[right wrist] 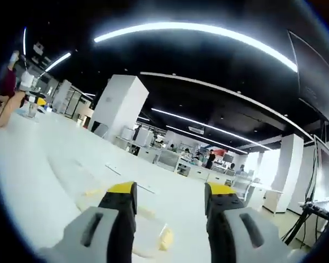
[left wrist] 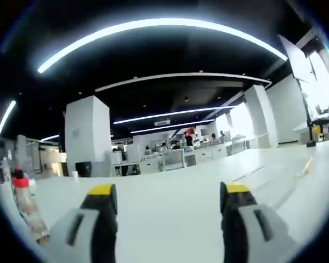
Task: Snap each plastic latch of the storage box into its locked position after aligning the lid with the box until every specified latch is closed and the lid sits flush.
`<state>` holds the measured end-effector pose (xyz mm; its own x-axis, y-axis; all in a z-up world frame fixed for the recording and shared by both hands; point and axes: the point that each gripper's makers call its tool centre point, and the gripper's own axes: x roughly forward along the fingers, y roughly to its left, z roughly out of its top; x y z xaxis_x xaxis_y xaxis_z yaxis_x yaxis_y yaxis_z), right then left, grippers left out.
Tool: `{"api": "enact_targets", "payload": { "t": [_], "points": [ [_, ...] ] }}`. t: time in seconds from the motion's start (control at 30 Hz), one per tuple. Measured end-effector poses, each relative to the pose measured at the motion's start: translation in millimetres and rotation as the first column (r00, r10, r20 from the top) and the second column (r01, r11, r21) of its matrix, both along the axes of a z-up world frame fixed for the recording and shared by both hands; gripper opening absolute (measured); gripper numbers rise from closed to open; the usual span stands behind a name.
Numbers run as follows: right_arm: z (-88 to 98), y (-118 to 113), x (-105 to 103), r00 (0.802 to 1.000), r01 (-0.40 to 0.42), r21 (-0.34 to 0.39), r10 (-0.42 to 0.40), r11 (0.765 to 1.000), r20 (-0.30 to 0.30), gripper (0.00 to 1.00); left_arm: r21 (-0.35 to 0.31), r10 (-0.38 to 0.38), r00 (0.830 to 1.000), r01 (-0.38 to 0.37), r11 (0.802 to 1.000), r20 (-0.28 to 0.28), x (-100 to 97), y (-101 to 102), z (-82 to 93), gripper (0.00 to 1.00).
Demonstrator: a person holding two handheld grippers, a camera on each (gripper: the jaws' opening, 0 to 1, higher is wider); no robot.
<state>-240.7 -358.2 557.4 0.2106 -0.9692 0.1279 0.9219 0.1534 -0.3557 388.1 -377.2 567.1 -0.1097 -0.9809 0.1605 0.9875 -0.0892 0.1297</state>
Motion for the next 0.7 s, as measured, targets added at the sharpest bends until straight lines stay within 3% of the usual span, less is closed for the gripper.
{"api": "enact_targets", "payload": {
  "t": [0.7],
  "points": [
    [1.0, 0.4, -5.6, 1.0, 0.013, 0.001, -0.013, 1.0, 0.001, 0.51, 0.032, -0.007, 1.0, 0.006, 0.999, 0.013, -1.1, -3.0, -5.7, 0.79]
  ]
}}
